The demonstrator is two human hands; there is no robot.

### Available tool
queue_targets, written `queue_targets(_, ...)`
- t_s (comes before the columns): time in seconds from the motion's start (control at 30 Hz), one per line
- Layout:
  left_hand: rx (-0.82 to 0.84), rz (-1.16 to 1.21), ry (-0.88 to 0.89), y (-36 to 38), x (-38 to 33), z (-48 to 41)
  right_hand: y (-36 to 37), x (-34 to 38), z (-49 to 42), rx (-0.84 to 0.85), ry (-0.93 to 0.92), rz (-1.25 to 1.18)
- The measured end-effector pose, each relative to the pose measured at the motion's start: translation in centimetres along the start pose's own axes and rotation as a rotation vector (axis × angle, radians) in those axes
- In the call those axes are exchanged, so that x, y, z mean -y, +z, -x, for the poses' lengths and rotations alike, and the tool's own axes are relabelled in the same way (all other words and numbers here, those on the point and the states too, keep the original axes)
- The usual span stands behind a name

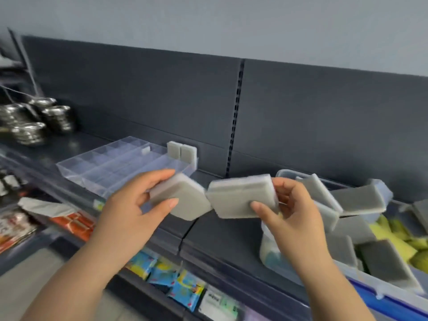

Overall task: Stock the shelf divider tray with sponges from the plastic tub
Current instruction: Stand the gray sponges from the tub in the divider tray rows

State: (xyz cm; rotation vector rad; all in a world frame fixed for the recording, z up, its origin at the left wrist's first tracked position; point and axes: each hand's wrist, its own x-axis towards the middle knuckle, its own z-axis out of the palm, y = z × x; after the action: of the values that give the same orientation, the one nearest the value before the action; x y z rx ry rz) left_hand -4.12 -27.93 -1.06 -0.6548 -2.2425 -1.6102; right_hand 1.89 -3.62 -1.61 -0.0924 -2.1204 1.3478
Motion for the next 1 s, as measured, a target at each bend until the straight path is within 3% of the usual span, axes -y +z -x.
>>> queue_targets(0.1, -0.020, -0.097, -0.021, -5.4, 3.5, 0.7, 6.0, 1.1, 0.7, 0.030, -0.089, 0.080)
queue_targets(0.23, -0.031, -0.228, 0.013, -10.0, 6.7, 1.0, 12.2, 1.7, 1.7, 0.089, -0.060, 0.110)
queue_targets(0.53, -0.010, -0.398, 0.116, -13.4, 10.2, -1.4, 18.6, 1.5, 0.3, 0.115, 0.004, 0.168)
queue_targets(0.77, 0.005, -0.421, 0.121, -14.5, 14.5, -7.4, 21.8, -1.1, -5.8, -0.016, 0.074, 0.157)
queue_targets(1.0, 0.155, -0.434, 0.070, -13.5, 20.3, -16.2, 26.8, -5.7, -14.1, -0.143, 0.170, 0.191)
